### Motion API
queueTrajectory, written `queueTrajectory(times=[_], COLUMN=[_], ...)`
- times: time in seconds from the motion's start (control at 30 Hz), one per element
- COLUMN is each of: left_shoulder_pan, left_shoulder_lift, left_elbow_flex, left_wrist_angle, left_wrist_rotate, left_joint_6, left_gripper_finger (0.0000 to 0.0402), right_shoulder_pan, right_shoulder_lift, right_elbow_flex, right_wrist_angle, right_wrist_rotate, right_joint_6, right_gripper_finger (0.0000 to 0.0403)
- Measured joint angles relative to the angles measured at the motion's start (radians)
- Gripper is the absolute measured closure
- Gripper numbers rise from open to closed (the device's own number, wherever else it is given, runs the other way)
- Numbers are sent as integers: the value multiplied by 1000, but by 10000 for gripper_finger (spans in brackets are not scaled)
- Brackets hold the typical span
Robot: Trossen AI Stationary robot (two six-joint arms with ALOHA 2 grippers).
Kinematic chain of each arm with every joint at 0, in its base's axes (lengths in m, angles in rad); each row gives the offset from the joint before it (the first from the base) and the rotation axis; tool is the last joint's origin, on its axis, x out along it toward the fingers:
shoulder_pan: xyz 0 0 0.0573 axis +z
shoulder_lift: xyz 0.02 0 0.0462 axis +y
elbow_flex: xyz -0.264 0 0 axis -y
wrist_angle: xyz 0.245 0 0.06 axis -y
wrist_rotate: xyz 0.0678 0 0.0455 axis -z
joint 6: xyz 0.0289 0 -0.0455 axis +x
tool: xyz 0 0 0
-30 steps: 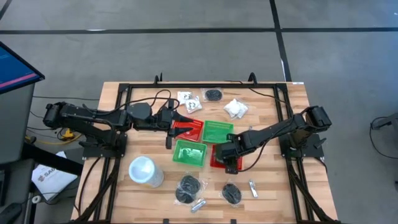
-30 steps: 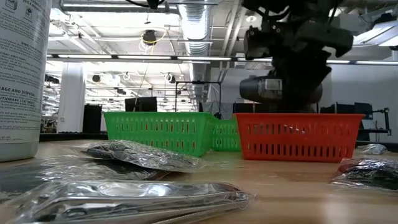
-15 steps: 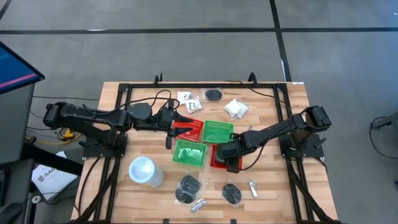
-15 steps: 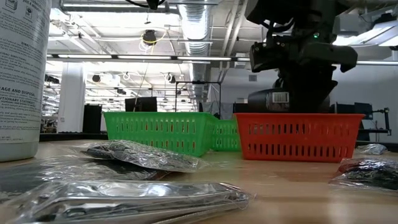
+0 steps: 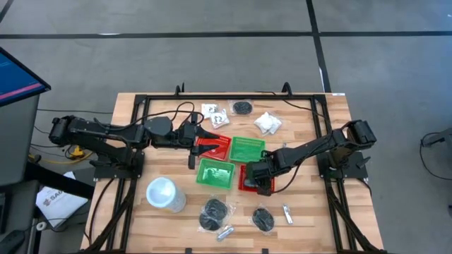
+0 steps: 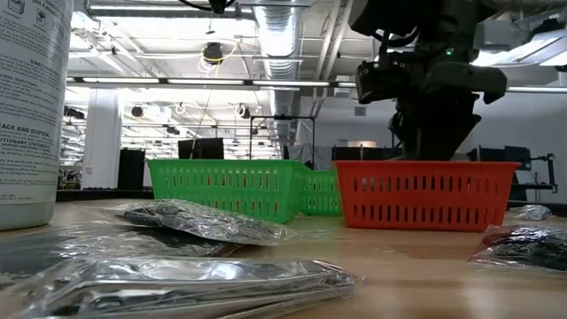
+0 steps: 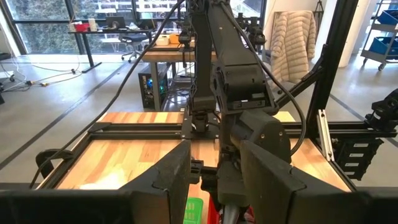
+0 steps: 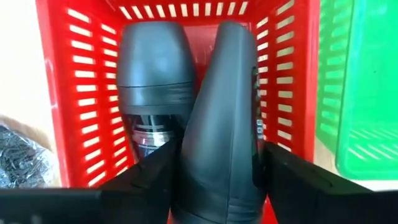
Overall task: Pick & Place Travel size toiletries
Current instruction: Put the black deodorant into the bottom right red bin, then put the silver nail cutter into the top left red bin
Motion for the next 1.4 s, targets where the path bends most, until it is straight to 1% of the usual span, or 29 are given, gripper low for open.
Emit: queueTrajectory(times=[0.07,0.13,0.3,0.37,0.43,0.6,0.87,1.0,1.13,1.23,1.4], left_shoulder_pan=[0,0,0,0,0,0,0,0,0,0,0], left_shoulder_lift=[0,0,0,0,0,0,0,0,0,0,0], left_elbow_flex=[0,0,0,0,0,0,0,0,0,-3,-3], left_wrist_angle=[0,-1,-2,-3,-4,-5,-7,-6,-6,-8,-7], left_wrist_rotate=[0,0,0,0,0,0,0,0,0,0,0], left_joint_6=[0,0,0,0,0,0,0,0,0,0,0], left_gripper_finger=[271,271,271,271,271,271,271,271,271,271,271], right_shoulder_pan=[0,0,-6,-6,-7,-7,-7,-10,-14,-25,-59], right_shoulder_lift=[0,0,0,0,0,0,-13,-61,-128,-167,-203], right_elbow_flex=[3,23,75,90,94,98,98,98,97,97,96], right_wrist_angle=[-12,-59,-139,-146,-149,-181,-295,-317,-358,-396,-455], right_wrist_rotate=[-1,-4,1,2,3,4,22,24,58,75,90], right_joint_6=[0,0,0,0,0,0,26,26,40,72,79], right_gripper_finger=[219,216,168,158,158,178,229,254,274,283,282])
